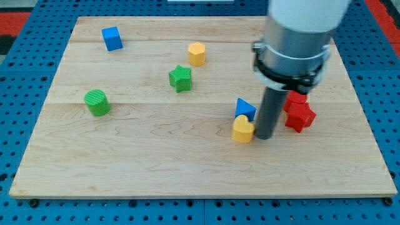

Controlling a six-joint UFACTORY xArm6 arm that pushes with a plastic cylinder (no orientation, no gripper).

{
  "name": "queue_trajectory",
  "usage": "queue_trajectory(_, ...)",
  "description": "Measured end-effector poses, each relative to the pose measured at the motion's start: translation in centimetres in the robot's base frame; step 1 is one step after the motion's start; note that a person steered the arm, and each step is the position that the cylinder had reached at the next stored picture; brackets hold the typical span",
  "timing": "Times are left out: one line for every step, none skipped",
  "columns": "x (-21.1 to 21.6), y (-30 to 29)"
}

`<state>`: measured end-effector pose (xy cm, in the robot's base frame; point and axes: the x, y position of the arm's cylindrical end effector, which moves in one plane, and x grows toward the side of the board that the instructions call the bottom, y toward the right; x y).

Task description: Slide the yellow heart to the center of the board

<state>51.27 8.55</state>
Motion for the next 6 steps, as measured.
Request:
queue_trajectory(-1.4, -5.4)
queue_trajectory(-1.4, -12.8)
queue_trajectory(2.6, -10.1)
queue_trajectory(4.4, -13.2)
queue_trajectory(1.2, -16.5)
queue_trajectory(-1.6, -14.4)
